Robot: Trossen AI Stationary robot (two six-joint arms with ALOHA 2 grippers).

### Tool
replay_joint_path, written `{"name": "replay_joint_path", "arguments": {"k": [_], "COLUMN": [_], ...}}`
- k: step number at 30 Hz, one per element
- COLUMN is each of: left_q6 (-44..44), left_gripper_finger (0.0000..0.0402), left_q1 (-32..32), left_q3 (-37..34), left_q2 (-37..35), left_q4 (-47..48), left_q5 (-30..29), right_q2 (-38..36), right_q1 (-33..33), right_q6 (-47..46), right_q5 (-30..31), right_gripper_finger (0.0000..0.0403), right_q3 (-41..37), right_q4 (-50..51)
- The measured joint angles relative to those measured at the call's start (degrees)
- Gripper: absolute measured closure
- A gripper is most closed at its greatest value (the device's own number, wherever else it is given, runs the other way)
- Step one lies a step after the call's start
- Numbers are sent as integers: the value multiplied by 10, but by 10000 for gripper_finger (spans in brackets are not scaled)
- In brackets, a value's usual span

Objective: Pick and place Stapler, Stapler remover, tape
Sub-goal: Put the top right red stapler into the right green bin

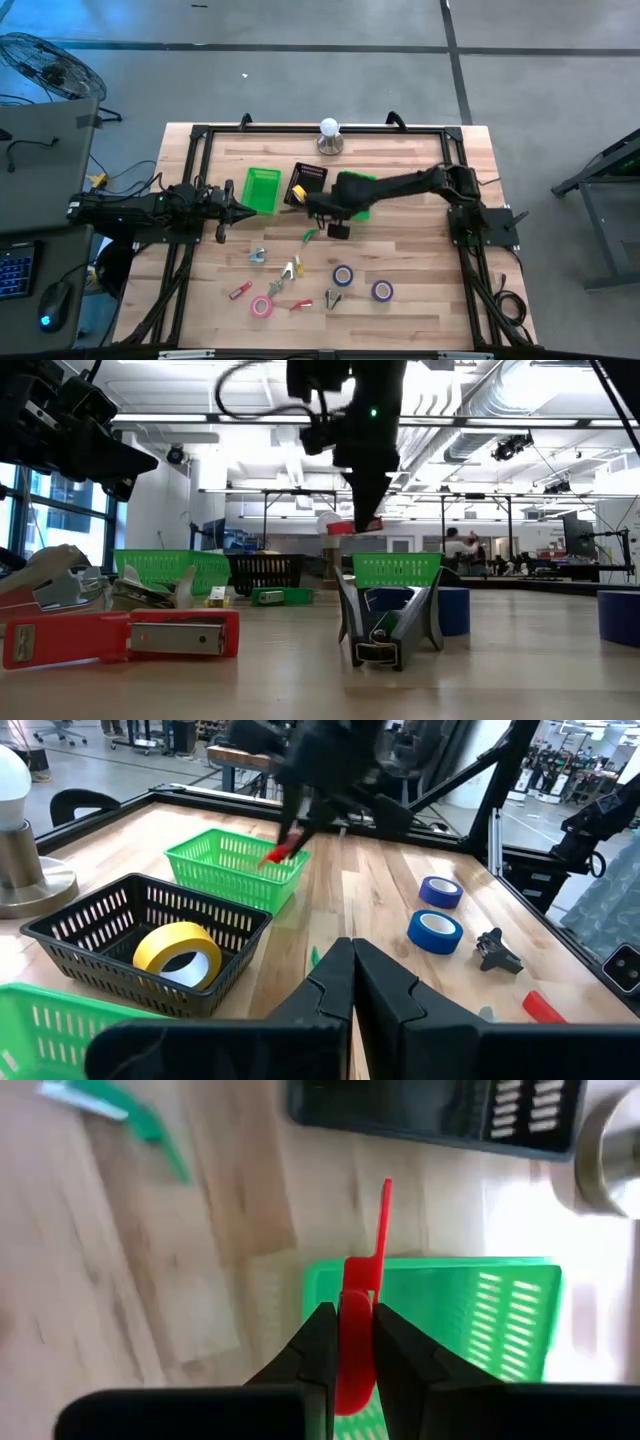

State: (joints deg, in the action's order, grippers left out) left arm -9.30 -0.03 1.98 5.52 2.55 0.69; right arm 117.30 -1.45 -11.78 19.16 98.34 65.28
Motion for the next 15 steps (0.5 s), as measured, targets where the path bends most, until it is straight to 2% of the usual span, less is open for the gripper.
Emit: {"name": "replay_joint_path", "arguments": {"k": [6,10,12,15], "left_q6": [0,0,0,0], "left_gripper_finger": [400,400,400,400], "left_q1": [0,0,0,0], "left_q3": [0,0,0,0], "left_q2": [0,0,0,0], "left_q4": [0,0,0,0], "left_q5": [2,3,3,3], "right_q2": [0,0,0,0], "right_q1": [55,64,65,65], "right_q6": [-52,-50,-57,-75], "right_q5": [-1,-38,-58,-42], "right_gripper_finger": [367,367,357,323], "right_q3": [-29,-42,-49,-56], "right_q4": [38,24,13,14]}}
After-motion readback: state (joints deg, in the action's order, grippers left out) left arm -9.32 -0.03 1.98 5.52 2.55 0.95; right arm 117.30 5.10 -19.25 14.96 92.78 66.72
